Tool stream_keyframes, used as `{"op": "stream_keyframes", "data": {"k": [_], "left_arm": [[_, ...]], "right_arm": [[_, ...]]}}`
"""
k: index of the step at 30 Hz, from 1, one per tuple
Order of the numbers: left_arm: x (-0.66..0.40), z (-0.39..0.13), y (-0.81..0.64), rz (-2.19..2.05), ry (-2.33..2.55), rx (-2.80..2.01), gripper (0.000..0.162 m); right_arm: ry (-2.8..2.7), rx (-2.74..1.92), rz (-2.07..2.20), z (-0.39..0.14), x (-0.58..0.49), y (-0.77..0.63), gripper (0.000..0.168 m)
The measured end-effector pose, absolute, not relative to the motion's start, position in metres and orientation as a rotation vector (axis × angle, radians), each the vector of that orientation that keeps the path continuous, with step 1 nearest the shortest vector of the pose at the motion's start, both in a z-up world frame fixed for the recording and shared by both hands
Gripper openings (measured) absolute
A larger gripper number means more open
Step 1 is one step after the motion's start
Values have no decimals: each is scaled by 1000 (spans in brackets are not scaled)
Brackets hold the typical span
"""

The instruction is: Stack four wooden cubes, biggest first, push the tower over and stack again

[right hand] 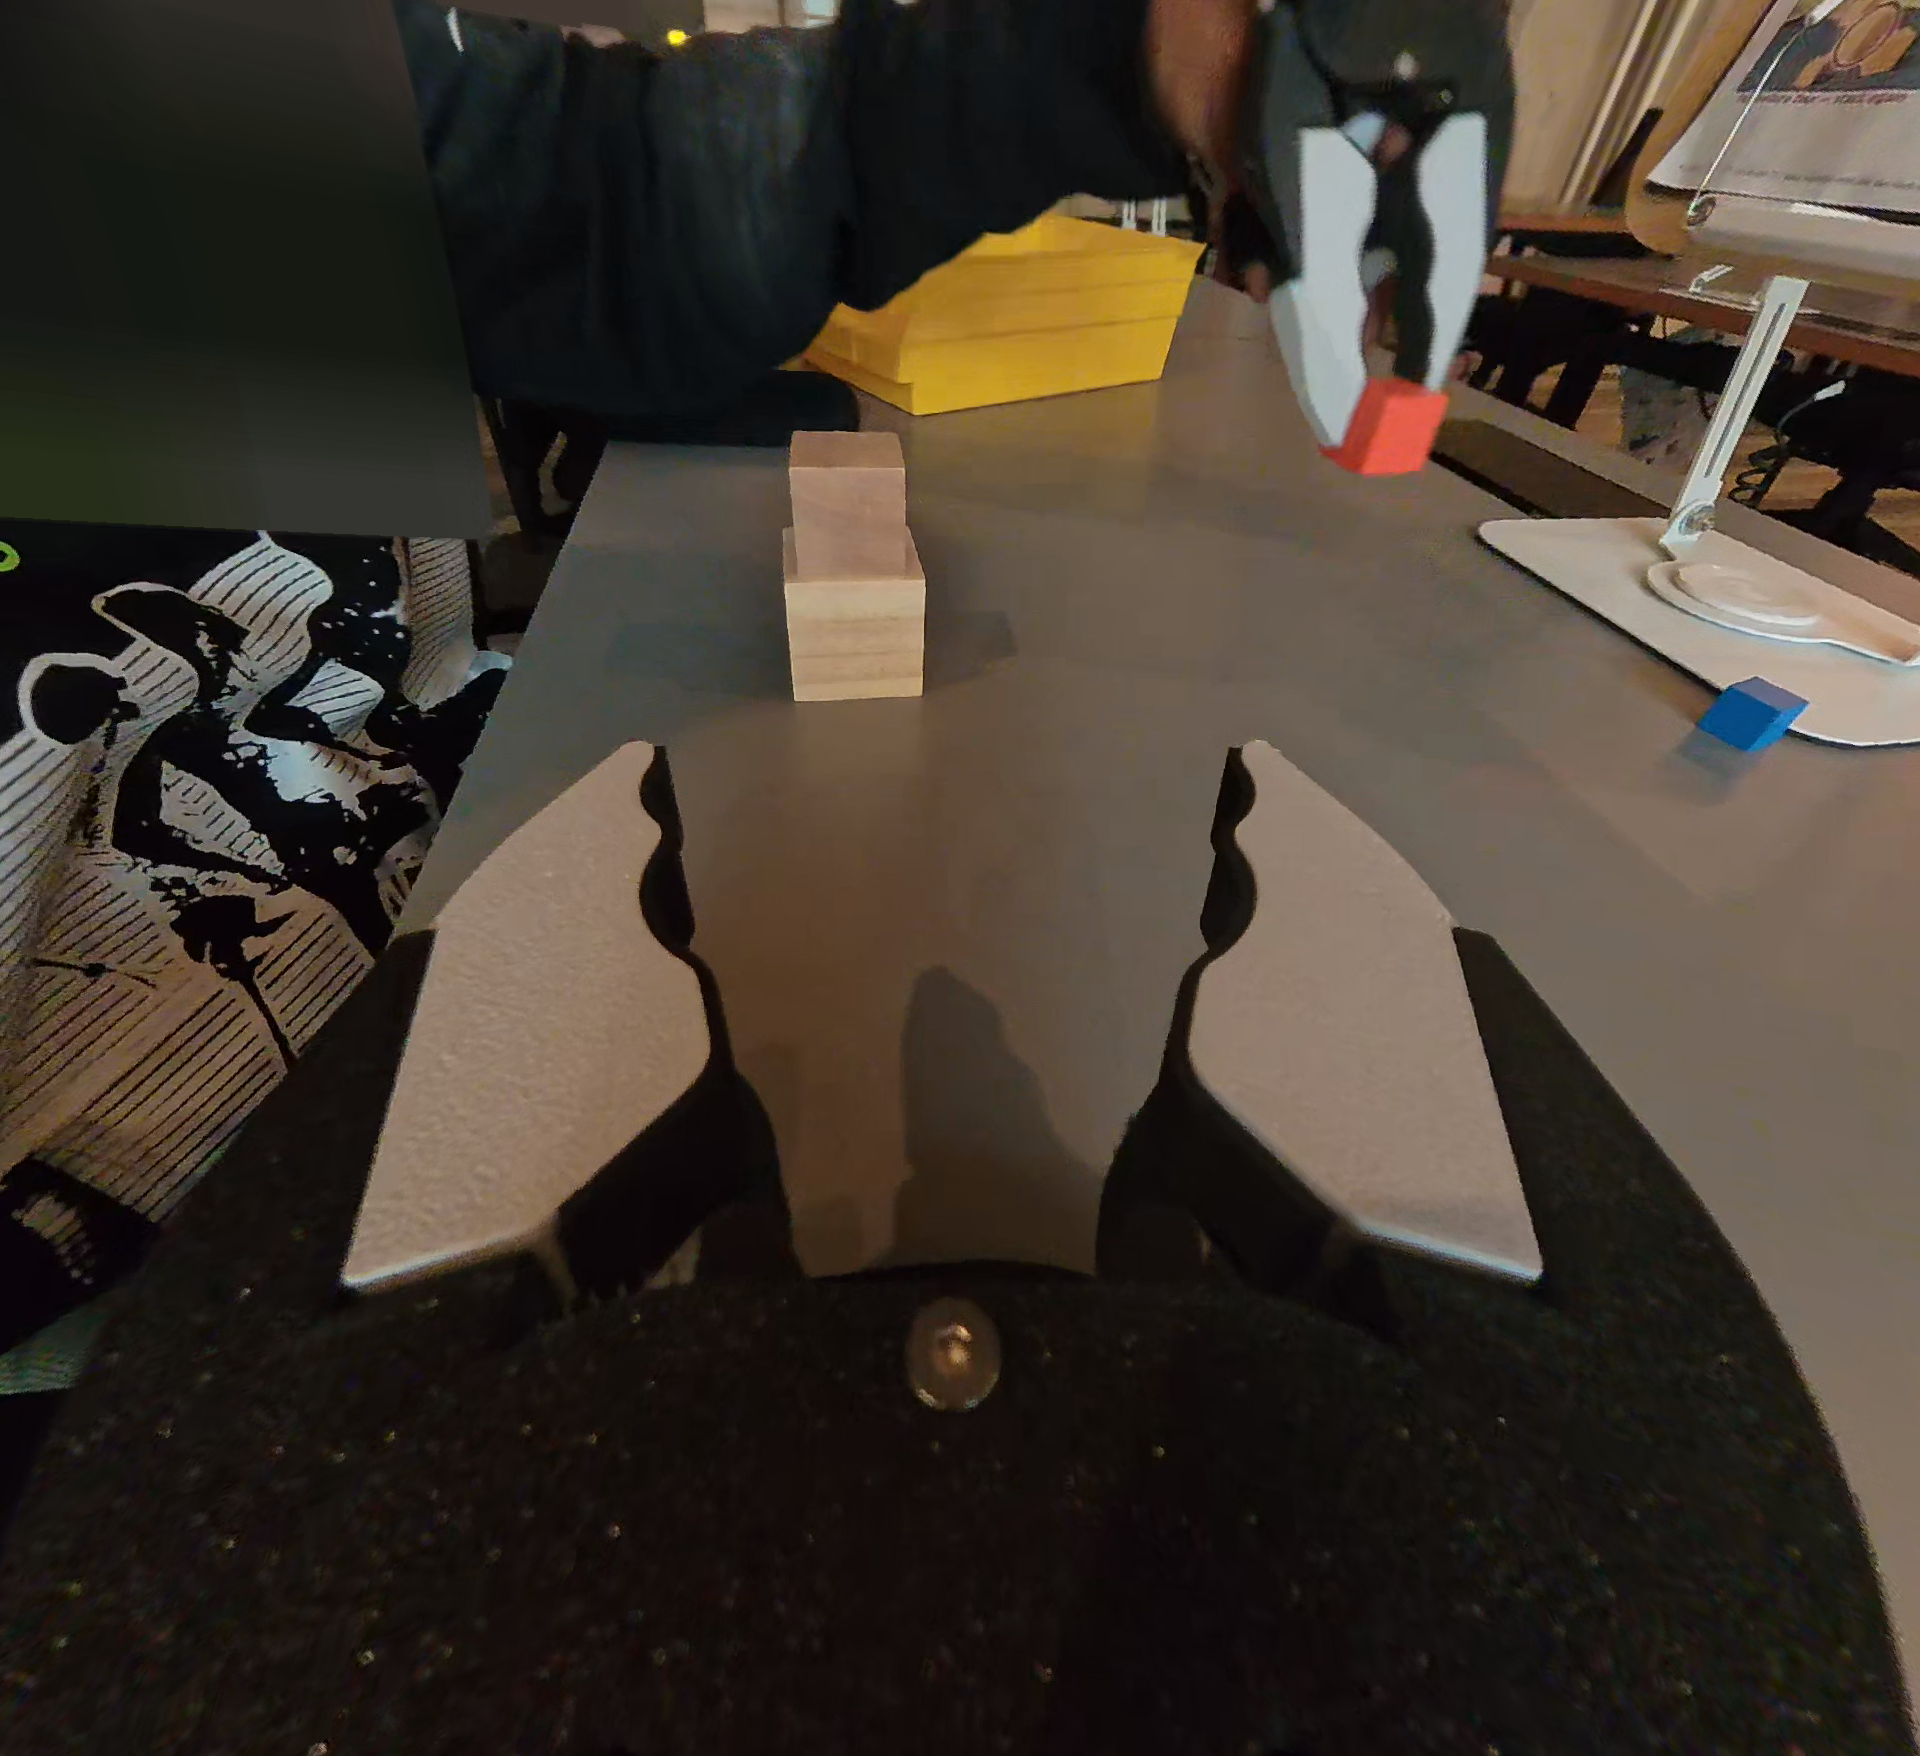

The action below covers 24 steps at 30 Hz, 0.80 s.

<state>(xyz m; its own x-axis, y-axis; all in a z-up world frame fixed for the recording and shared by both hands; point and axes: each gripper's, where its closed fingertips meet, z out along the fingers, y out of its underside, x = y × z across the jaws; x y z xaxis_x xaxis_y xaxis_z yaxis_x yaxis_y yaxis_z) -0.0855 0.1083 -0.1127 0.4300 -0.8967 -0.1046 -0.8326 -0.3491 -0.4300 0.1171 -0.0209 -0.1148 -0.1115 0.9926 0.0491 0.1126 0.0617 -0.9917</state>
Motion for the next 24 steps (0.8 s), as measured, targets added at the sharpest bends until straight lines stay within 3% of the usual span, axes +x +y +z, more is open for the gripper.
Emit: {"op": "stream_keyframes", "data": {"k": [9,24], "left_arm": [[-76,-79,5,-187,1510,-2204,28],[-58,-95,-70,-267,1558,-2212,28]], "right_arm": [[-1401,-1201,1184,-115,117,-21,96],[-1392,-1196,1173,-114,117,-20,94]]}}
